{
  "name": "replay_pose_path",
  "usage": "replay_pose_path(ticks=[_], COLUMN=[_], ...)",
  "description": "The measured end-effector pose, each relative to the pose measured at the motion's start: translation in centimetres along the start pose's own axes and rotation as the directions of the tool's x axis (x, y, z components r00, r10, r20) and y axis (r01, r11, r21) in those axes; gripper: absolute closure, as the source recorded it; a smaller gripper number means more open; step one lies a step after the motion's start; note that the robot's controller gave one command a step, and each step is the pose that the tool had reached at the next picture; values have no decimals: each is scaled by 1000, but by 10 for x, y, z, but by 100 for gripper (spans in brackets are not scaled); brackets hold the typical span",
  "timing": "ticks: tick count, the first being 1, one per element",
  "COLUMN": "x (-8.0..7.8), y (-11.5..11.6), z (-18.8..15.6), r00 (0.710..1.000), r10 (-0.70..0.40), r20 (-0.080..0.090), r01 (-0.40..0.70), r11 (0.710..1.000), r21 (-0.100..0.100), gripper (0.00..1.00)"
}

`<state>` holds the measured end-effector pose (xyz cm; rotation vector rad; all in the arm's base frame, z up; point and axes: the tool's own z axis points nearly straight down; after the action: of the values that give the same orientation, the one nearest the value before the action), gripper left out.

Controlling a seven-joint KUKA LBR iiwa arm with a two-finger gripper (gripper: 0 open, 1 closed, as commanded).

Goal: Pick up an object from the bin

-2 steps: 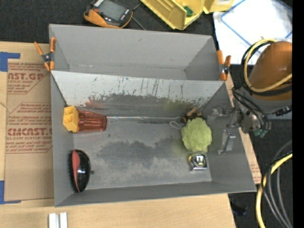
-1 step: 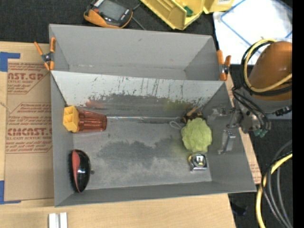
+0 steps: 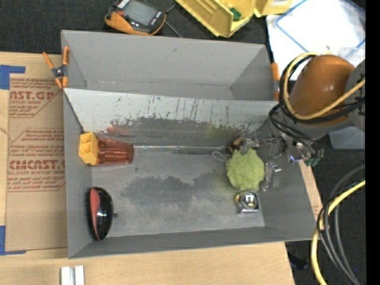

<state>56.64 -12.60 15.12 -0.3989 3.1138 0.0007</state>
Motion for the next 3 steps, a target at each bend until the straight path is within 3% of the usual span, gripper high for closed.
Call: replay_pose_path(ticks=[1, 2, 3], x=[33, 2, -10], y=[10, 7, -7], z=[-21, 13, 50], r00=[888, 949, 995], r10=[460, 317, 103], r20=[2, 2, 7], r01=[-460, -317, -103], r11=[888, 949, 995], r21=[1, -1, 4], gripper=[0, 0, 0])
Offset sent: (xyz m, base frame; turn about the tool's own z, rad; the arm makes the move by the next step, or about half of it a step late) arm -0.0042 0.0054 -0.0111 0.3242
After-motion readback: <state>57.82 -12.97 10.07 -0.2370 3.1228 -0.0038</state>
